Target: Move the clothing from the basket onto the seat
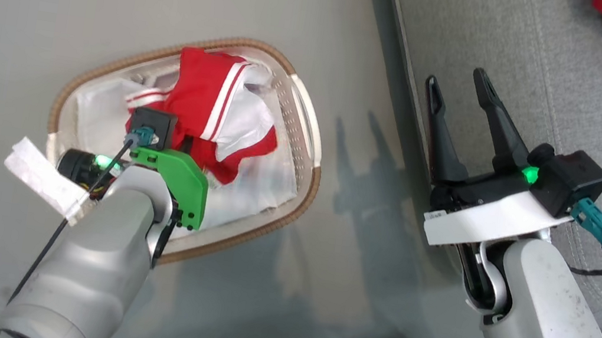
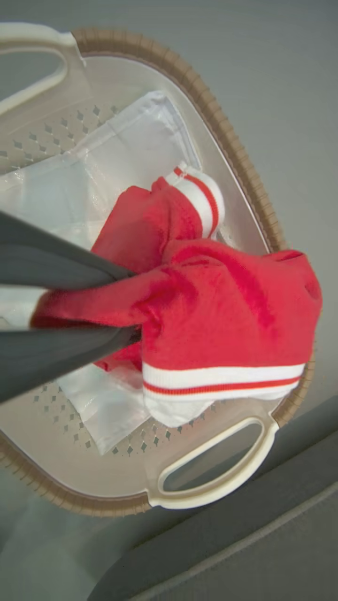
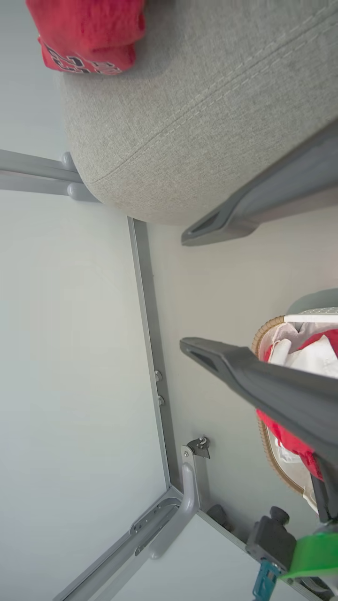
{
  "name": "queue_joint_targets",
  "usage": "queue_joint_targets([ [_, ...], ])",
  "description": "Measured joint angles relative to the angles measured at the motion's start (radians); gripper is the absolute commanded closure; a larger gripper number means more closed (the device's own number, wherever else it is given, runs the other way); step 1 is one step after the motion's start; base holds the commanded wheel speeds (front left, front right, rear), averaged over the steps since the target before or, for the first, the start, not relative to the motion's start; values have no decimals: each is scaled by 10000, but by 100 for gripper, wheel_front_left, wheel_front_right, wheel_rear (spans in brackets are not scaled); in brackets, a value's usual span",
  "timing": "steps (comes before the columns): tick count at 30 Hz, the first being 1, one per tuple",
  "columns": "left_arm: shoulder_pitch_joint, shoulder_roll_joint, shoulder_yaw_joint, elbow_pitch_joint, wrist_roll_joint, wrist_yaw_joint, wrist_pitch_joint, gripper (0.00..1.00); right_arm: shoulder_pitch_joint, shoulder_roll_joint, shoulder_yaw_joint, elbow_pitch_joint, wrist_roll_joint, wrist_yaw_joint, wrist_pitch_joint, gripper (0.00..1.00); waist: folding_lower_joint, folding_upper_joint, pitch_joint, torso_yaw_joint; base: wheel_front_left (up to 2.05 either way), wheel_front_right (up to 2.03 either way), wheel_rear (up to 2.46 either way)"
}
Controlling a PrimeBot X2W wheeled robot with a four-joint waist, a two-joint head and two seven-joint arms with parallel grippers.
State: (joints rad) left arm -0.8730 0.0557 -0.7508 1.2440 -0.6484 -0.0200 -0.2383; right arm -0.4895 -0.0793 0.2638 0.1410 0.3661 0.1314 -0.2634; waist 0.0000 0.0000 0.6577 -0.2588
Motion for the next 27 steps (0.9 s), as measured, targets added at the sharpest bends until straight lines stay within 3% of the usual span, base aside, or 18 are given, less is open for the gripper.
queue_joint_targets([
  [7,795,17,589,-1285,-169,-92,-222,100,620,-128,-71,270,-169,0,0,0,-1,0,-1264,457,0,0,0],
  [15,2147,261,1758,-3824,677,-128,-238,100,1310,-261,38,591,-370,0,0,0,-1,0,-2569,998,0,0,0],
  [27,3287,150,2903,-6429,1804,-635,-240,100,2415,-176,245,966,-558,0,0,0,-1,0,-4358,1704,0,0,0],
])
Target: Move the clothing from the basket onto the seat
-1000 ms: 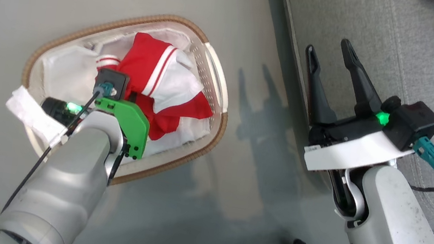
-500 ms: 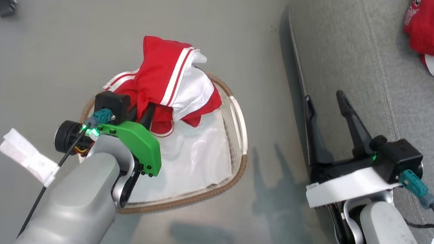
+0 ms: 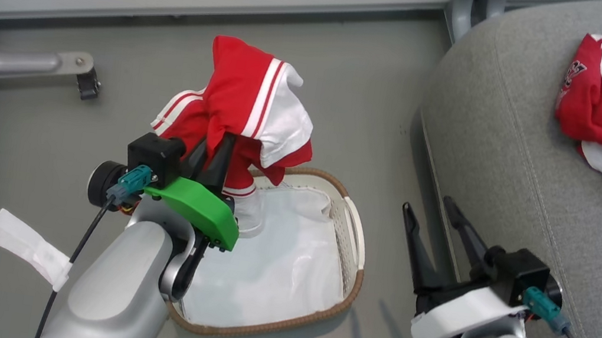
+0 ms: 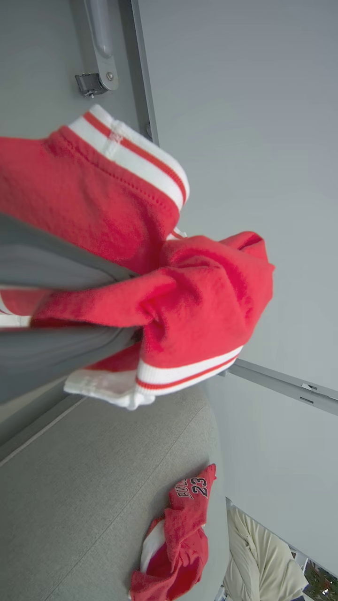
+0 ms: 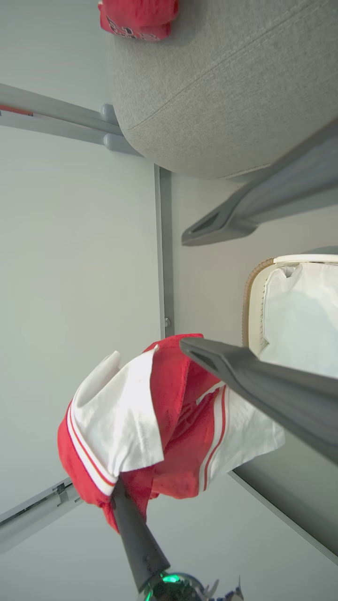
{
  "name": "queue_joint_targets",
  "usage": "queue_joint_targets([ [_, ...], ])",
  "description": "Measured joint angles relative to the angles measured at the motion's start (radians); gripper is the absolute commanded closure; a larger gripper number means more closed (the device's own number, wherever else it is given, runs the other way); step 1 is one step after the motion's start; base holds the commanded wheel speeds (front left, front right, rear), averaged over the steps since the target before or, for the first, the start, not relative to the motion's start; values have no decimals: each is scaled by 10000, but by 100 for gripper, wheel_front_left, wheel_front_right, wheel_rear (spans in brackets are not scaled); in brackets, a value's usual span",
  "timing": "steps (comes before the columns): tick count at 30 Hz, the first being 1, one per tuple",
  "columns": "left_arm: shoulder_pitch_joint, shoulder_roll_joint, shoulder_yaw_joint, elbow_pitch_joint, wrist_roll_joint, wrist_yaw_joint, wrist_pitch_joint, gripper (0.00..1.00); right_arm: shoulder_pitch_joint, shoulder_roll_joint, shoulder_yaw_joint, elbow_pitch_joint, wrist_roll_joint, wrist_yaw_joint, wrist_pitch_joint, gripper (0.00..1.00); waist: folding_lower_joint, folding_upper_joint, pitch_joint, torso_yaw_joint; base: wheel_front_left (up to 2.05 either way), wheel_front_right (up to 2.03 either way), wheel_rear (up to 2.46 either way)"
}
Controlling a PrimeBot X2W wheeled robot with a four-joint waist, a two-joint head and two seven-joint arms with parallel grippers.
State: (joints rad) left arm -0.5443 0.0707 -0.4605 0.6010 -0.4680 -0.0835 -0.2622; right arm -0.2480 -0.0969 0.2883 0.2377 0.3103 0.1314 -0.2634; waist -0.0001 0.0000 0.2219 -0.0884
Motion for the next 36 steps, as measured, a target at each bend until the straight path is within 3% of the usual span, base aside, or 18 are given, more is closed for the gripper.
queue_joint_targets([
  [6,200,-136,-25,-815,79,-219,0,100,537,98,196,98,-42,0,0,0,0,0,-723,201,0,0,0],
  [18,226,-199,-711,-1639,-238,-217,-2,100,887,88,909,42,-245,0,0,0,-1,0,-1518,505,0,0,0],
  [29,213,-205,-1542,-2107,-648,92,0,100,-1426,102,2169,-522,-840,0,0,0,0,0,-1471,876,0,0,0],
  [36,196,-201,-2190,-2265,-957,221,-2,100,-2211,213,2240,637,-1801,0,0,0,0,0,-1390,1224,0,0,0],
])
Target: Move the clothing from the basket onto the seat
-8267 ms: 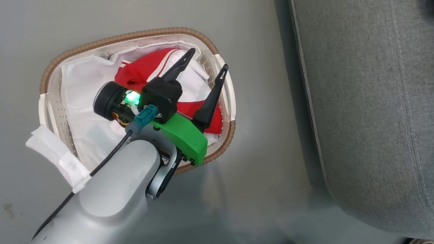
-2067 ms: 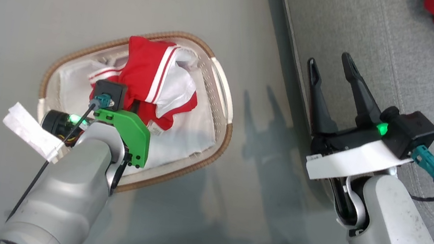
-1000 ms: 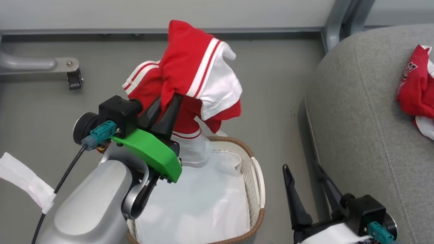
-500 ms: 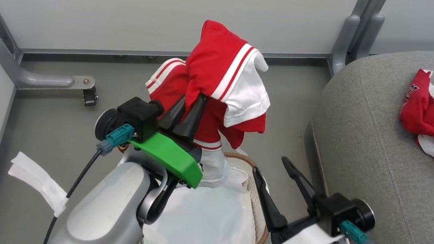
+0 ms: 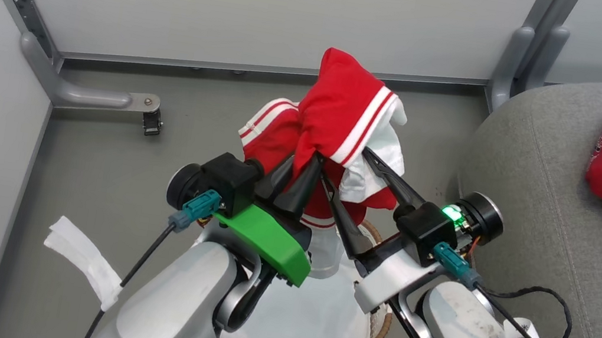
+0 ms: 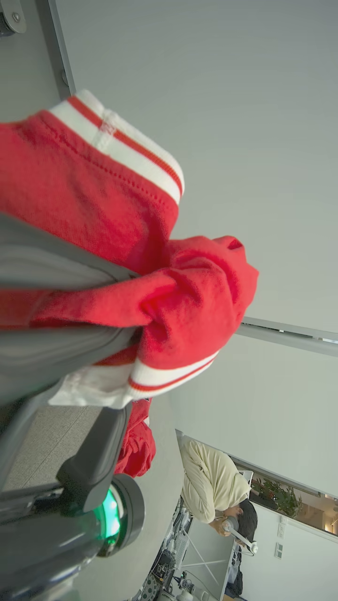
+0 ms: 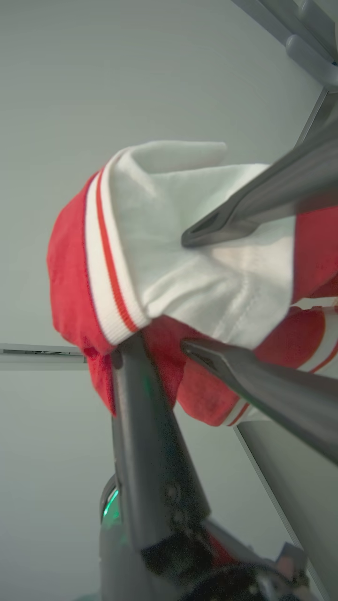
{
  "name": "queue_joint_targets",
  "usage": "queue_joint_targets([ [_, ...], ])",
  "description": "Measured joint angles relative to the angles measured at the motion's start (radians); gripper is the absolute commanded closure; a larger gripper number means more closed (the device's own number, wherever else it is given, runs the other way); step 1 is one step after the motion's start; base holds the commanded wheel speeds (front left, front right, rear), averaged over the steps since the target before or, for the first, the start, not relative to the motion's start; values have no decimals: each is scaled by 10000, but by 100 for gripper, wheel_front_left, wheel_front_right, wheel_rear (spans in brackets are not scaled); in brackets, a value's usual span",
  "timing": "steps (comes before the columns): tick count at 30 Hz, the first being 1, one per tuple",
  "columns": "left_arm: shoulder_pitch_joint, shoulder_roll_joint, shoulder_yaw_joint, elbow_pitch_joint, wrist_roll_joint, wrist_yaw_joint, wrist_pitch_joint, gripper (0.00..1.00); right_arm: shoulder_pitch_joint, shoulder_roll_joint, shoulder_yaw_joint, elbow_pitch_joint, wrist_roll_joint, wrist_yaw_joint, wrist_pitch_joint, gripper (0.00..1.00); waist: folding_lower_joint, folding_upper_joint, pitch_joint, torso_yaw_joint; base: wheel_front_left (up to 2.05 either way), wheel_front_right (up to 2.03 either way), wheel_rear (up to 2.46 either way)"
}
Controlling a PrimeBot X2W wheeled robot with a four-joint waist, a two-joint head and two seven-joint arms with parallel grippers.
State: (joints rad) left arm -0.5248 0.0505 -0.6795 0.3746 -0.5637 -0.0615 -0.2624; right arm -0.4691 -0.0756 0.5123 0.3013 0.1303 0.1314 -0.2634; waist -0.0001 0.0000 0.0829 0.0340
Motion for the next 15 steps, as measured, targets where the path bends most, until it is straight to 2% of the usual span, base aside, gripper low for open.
queue_joint_targets([
  [6,-10,8,-721,-102,-270,15,2,100,-380,171,445,1338,-176,0,0,0,0,0,16,266,0,0,0],
  [11,-59,8,-1325,-263,-656,25,2,100,-635,224,485,1820,-134,0,0,0,0,0,40,452,0,0,0],
  [12,-104,8,-1438,-303,-713,92,2,100,-647,224,566,1858,8,-2,0,5,0,0,47,501,0,0,0],
  [13,-127,10,-1478,-322,-761,94,2,100,-648,226,617,1881,142,-2,-2,63,0,0,51,525,0,0,0],
  [14,-157,8,-1569,-351,-878,105,2,100,-649,230,715,1918,343,-2,0,100,0,0,62,575,0,0,0],
  [15,-173,8,-1620,-339,-888,150,2,100,-649,232,767,1919,485,-2,-2,100,0,0,70,605,0,0,0],
])
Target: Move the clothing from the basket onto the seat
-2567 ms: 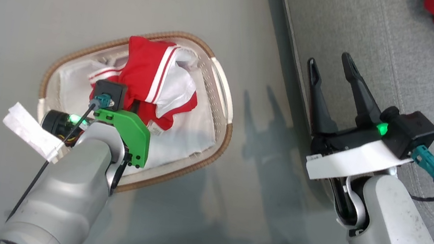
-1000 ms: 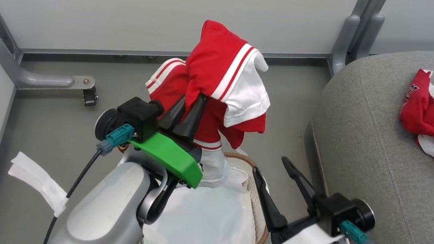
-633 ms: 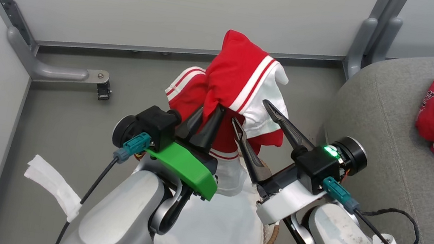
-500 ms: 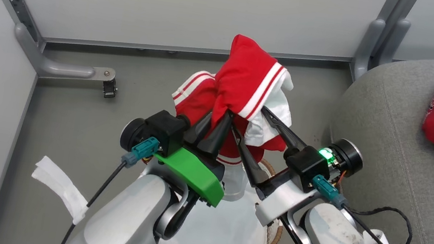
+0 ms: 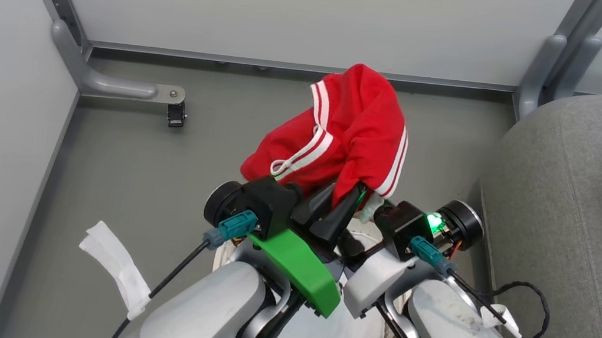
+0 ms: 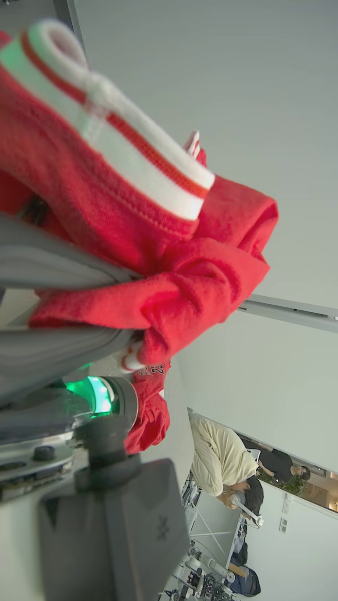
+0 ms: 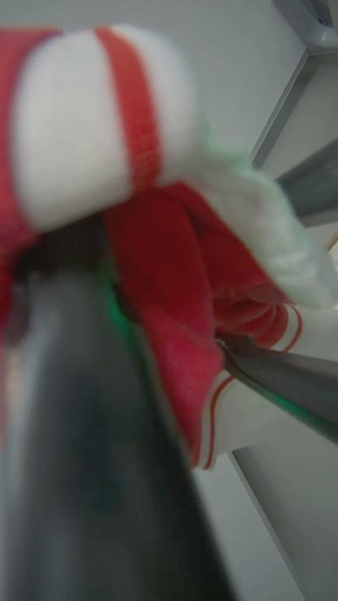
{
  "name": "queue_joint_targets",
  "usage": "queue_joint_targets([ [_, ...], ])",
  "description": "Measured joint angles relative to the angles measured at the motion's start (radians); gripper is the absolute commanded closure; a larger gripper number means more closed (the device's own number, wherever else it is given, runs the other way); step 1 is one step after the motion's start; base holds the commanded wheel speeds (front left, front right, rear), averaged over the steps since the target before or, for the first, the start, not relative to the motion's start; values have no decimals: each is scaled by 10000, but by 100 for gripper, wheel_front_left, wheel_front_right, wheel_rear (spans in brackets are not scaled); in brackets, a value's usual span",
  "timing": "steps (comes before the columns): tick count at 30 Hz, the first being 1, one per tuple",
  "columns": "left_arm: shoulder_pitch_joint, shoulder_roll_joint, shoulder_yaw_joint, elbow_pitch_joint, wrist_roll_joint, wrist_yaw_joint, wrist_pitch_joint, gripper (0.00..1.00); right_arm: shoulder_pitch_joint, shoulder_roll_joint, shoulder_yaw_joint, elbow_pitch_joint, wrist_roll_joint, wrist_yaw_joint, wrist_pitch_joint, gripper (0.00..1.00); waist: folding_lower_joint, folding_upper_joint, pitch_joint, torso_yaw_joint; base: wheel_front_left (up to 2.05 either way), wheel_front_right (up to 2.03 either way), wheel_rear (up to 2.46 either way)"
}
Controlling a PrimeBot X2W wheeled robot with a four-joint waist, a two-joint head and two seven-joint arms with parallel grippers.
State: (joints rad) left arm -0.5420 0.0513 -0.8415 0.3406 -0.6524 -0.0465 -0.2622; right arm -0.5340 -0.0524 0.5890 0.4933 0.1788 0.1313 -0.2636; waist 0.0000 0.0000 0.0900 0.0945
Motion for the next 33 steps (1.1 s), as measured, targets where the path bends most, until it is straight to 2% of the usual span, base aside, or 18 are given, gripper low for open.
queue_joint_targets([
  [6,-27,0,113,115,-171,211,0,100,38,17,-65,115,451,0,2,100,0,0,69,29,0,0,0],
  [7,-24,-8,209,146,-130,253,0,75,74,27,-125,121,514,0,2,100,0,0,73,-15,0,0,0],
  [8,-22,-8,272,180,-63,295,0,13,106,27,-169,127,533,2,2,100,0,0,75,-54,0,0,0],
  [9,-16,-4,339,236,46,311,-2,0,151,31,-221,142,583,2,2,100,0,0,78,-114,0,0,0],
  [17,288,-6,878,575,550,330,-19,0,653,13,-748,276,1101,2,2,100,0,0,117,-964,0,0,0],
  [29,398,-19,1302,1055,1003,-59,-19,0,1011,-324,-1402,19,1285,2,4,100,0,0,369,-3290,0,0,0],
  [33,397,-21,1287,1081,1005,-88,-19,0,1019,-696,-1651,10,1296,2,4,100,0,0,469,-4101,0,0,0],
])
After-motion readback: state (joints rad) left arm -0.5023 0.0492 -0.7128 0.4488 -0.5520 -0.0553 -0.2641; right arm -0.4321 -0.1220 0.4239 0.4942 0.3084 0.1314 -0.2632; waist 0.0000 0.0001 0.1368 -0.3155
